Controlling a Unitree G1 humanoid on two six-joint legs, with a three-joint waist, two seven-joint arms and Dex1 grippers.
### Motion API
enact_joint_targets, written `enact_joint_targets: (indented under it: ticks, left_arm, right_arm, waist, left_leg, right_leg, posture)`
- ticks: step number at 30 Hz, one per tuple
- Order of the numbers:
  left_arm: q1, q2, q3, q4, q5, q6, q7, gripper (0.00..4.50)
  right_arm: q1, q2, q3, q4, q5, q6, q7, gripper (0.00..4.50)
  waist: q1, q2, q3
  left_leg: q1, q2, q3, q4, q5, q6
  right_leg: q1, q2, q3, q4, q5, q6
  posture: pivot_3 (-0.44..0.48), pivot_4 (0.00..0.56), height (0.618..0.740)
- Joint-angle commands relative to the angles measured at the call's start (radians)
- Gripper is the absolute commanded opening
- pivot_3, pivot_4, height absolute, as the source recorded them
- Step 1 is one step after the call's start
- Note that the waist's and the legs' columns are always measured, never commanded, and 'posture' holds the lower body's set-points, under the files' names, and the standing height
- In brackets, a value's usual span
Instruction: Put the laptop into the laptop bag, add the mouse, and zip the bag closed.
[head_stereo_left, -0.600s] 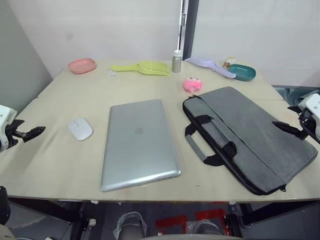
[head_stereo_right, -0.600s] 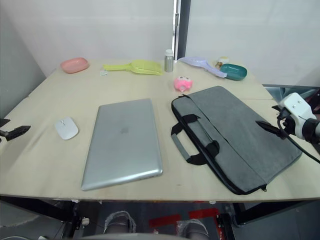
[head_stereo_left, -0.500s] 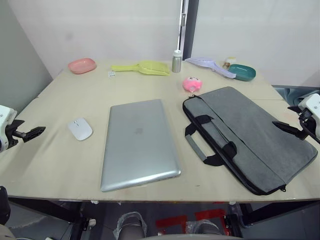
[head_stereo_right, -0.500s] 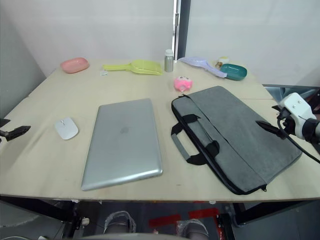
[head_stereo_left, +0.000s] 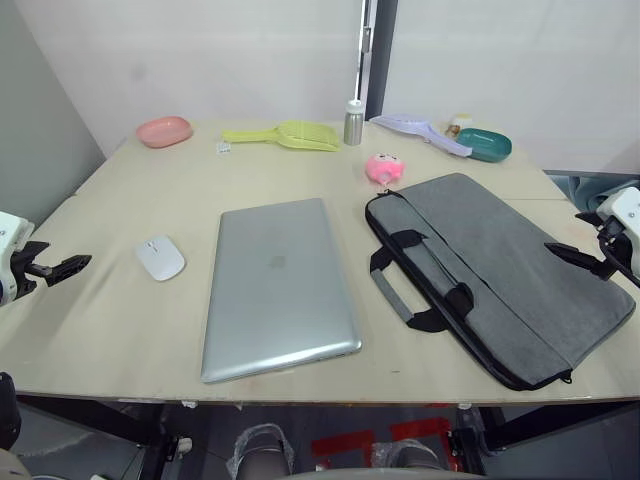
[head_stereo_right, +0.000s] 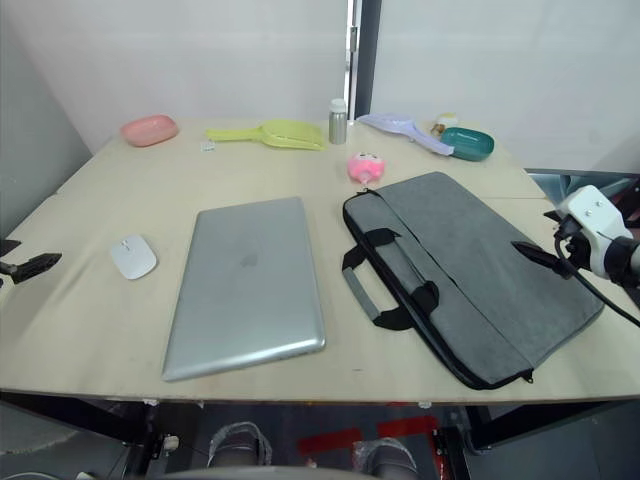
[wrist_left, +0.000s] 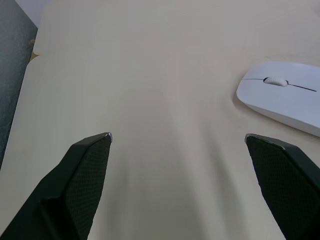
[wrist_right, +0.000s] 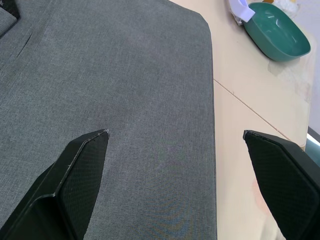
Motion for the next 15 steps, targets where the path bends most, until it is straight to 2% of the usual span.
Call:
enact_joint_targets:
  ticks: [1, 15]
  left_arm:
    - [-0.014, 0.023, 0.003, 0.001, 0.000, -0.019, 0.004, 4.50]
    - [-0.009, 0.022, 0.008, -0.005, -0.007, -0.020, 0.004, 4.50]
  right_arm:
    - [-0.001, -0.011, -0.033, -0.032, 0.013, -0.007, -0.003, 4.49]
    - [-0.014, -0.016, -0.028, -0.020, 0.010, -0.012, 0.001, 4.49]
  waist:
    - [0.000, 0.000, 0.000]
    - [0.000, 0.000, 0.000]
  left_leg:
    - [0.000, 0.000, 0.000, 0.000, 0.000, 0.000]
    - [0.000, 0.000, 0.000, 0.000, 0.000, 0.000]
  right_leg:
    - [0.000, 0.000, 0.000, 0.000, 0.000, 0.000]
    - [0.000, 0.000, 0.000, 0.000, 0.000, 0.000]
  posture:
    - [0.000, 0.150, 0.740]
    - [0.000, 0.150, 0.740]
